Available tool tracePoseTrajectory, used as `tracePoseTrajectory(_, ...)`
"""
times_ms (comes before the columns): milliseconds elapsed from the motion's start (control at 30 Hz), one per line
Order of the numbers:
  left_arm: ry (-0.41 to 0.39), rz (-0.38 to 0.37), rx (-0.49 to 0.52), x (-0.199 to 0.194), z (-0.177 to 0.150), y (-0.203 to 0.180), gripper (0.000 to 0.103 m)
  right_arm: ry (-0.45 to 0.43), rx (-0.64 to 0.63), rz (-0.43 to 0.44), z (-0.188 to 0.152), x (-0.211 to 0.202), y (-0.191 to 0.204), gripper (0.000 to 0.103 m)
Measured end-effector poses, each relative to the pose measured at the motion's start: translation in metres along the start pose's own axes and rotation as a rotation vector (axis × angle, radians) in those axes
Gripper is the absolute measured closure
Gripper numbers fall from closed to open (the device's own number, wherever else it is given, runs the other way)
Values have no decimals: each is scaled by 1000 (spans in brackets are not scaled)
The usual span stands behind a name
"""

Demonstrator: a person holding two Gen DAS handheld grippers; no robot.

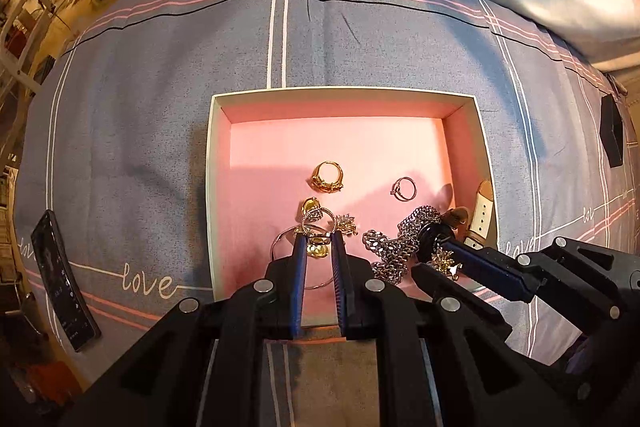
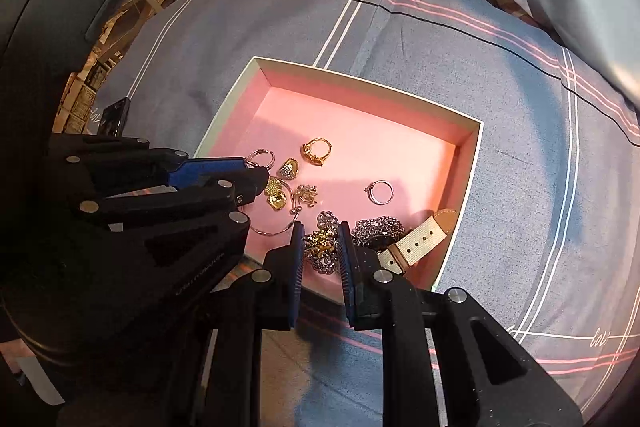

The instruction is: Organize jewelry

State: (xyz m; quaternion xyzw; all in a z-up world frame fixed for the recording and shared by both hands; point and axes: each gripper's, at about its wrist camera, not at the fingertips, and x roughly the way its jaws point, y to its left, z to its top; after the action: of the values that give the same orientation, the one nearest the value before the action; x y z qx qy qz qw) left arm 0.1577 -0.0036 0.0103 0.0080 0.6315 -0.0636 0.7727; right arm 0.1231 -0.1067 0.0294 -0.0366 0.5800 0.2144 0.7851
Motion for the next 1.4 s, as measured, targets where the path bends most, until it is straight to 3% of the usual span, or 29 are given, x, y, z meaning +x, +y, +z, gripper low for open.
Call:
tracePoseTrajectory(700, -15, -10, -26, -5, 1, 6, 90, -3, 21, 15, 0, -3, 1, 85)
tracePoseTrajectory(733, -15, -10, -26, -6, 3, 6, 86, 1, 28, 26, 1, -3, 1, 78)
tracePoseTrajectory(767, -16, -12, -30, -8, 4, 6, 76, -3, 37, 20, 1, -4, 0, 52)
tracePoseTrajectory(800, -22, -5, -39, -11, 4, 7, 42, -20, 39, -1, 0, -6, 0, 36)
tracePoseTrajectory(833, -41, 11, -51, -15, 5, 8, 16, -36, 34, -9, -1, -8, 2, 22)
tracePoseTrajectory(900, -76, 30, -45, -22, 7, 8, 12, -40, 29, -12, -1, -9, 3, 22)
tracePoseTrajectory(1067, -60, 49, -14, -20, 8, 3, 10, -18, 43, -2, -1, -6, 2, 22)
tracePoseTrajectory(1100, -58, 52, -20, -20, 7, 3, 9, -9, 48, -4, -1, -5, 1, 19)
tracePoseTrajectory(1133, -53, 54, -22, -19, 7, 3, 9, -2, 61, -8, -1, -4, -1, 6)
tracePoseTrajectory(1167, -45, 54, -19, -18, 7, 3, 9, 1, 81, -7, -1, -3, -4, 5)
tracePoseTrajectory(1267, -62, 71, -22, -22, 5, 4, 7, 24, 146, -84, -1, -3, -14, 5)
tracePoseTrajectory(1400, -95, 85, -14, -30, 4, 2, 6, -3, 133, -138, 2, -6, -17, 5)
